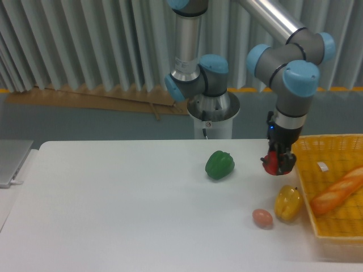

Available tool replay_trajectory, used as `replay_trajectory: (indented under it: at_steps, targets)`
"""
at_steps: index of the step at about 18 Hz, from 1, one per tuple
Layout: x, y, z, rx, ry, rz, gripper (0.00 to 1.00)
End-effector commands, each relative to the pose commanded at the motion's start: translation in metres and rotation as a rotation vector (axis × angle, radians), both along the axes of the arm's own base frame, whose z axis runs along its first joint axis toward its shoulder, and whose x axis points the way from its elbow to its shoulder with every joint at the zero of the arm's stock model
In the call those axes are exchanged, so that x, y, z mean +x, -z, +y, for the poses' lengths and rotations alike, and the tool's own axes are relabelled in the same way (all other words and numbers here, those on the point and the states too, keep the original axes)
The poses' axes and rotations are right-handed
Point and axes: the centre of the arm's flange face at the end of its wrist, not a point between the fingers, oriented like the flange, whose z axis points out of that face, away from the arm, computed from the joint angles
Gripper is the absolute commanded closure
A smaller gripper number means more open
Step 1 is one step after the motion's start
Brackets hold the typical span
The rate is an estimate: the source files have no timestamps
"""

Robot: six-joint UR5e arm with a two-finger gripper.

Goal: Place the red peppers in a basket
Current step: 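Carry the held red pepper up and over into the yellow basket, then lower the red pepper into the basket and open the gripper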

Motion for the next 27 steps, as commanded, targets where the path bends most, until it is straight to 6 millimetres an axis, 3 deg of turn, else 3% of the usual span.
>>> replay_trajectory:
  at_steps: [8,16,23,27]
  targets:
    - [-0.04,-0.006,-0.045,0.013,0.11,0.021,0.65]
    - [-0.069,-0.021,-0.059,-0.083,0.232,0.103,0.65]
    - [-0.1,-0.005,-0.069,-0.149,0.27,0.179,0.65]
    - [-0.105,0.001,-0.07,-0.177,0.271,0.178,0.65]
